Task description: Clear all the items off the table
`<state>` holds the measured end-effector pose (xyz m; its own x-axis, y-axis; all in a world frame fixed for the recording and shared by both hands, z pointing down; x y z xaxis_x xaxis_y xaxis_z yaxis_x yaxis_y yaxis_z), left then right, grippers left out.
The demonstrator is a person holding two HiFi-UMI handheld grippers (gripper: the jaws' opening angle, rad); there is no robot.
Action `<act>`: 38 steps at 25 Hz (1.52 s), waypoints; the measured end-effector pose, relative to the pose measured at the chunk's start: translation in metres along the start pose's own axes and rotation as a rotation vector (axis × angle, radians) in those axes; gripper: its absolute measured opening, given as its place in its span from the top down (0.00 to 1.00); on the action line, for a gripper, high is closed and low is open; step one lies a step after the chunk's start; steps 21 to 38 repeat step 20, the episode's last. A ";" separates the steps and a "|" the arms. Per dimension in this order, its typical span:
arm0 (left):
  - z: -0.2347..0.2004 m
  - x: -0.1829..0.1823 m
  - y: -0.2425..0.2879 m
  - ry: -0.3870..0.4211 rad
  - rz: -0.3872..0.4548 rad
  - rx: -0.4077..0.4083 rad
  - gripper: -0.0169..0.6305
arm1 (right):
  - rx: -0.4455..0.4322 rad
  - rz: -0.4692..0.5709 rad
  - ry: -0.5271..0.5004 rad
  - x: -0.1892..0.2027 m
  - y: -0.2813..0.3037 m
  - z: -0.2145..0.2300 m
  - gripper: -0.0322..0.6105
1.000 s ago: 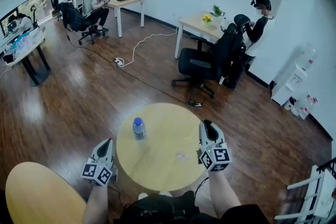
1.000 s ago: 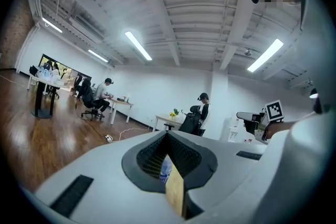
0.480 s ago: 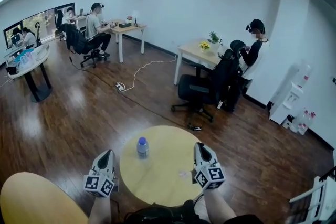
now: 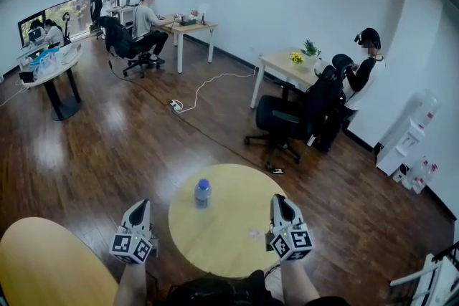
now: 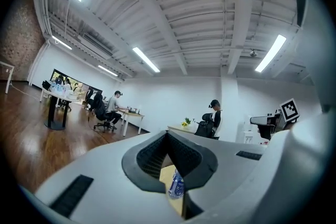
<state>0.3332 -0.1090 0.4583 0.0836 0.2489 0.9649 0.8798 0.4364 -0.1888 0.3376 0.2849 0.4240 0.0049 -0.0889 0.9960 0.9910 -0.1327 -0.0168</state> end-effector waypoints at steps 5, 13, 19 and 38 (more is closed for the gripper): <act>0.002 -0.003 0.002 -0.006 0.000 -0.001 0.97 | -0.002 -0.003 -0.014 -0.003 0.005 0.001 0.95; 0.009 -0.001 0.017 -0.033 0.009 0.020 0.97 | 0.038 -0.003 -0.014 -0.001 -0.002 0.015 0.95; 0.033 -0.018 0.058 -0.010 0.070 0.102 0.97 | 0.063 -0.015 -0.046 -0.003 0.001 0.032 0.95; 0.035 -0.023 0.062 -0.009 0.097 0.104 0.97 | 0.061 -0.015 -0.058 -0.004 0.003 0.034 0.95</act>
Point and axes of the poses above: the fingertips, and each gripper's own axes: y forward along the fingers, z to its right, x out of its underside, the point moved 2 cm from there along -y, backward along the fingers, and after that the axes turned 9 degrees about x, right-handed, at the moved point
